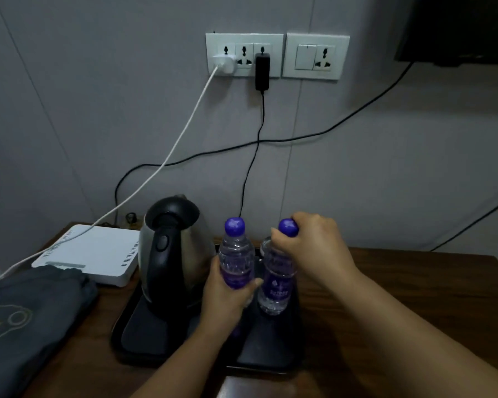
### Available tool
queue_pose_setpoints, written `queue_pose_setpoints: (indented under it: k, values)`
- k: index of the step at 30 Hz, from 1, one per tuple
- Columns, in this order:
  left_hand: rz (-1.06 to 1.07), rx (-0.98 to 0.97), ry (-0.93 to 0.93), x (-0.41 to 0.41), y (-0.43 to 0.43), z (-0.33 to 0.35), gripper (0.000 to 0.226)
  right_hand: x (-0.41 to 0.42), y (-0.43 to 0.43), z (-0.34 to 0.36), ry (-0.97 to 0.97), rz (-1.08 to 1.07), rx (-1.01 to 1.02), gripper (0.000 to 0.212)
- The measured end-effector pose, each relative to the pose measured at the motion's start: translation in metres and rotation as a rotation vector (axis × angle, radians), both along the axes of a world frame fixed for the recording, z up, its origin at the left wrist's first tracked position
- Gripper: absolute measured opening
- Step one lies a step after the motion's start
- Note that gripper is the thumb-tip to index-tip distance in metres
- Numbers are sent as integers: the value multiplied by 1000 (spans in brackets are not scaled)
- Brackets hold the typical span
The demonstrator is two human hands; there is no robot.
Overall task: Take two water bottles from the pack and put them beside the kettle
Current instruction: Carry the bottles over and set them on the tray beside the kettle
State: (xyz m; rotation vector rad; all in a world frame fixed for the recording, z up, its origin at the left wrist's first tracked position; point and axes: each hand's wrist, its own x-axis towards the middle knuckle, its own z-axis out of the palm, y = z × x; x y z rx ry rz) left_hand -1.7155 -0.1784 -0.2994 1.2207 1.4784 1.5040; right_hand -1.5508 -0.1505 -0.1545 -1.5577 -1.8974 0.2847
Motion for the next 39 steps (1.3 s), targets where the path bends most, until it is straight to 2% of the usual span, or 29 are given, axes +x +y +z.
queue_pose_setpoints:
  k: [2, 6, 7, 9, 11, 14, 18, 21, 31, 36, 39]
  values:
    - [-4, 19, 13, 0, 2, -1, 70, 3, 1, -7, 58, 40, 13, 36]
    - [-17, 44, 37, 0, 2, -3, 70, 11, -2, -29, 406, 202, -114, 37]
    - [-17, 52, 37, 0, 2, -4, 72, 13, -4, -36, 472, 251, -158, 44]
    - [-30, 62, 40, 0, -1, -8, 76, 17, -9, -56, 545, 290, -222, 70]
    - [-68, 46, 67, 0, -4, -12, 79, 22, -14, -85, 524, 243, -227, 89]
    - [-121, 43, 128, -4, -12, -18, 71, 26, -25, -127, 430, 173, -229, 80]
    - [-225, 12, 191, -13, -16, -17, 67, 22, -32, -148, 442, 204, -283, 56]
    - [-278, -13, 276, -19, -18, -16, 72, 21, -31, -155, 446, 206, -288, 71]
    - [-128, -11, 487, -13, -30, -11, 64, 14, -27, -168, 403, 65, -220, 75]
    - [-108, 15, 545, -7, -34, -9, 60, 11, -24, -168, 389, 67, -159, 86]
    - [-66, -6, 558, -6, -33, -12, 55, 12, -23, -171, 367, 103, -139, 75]
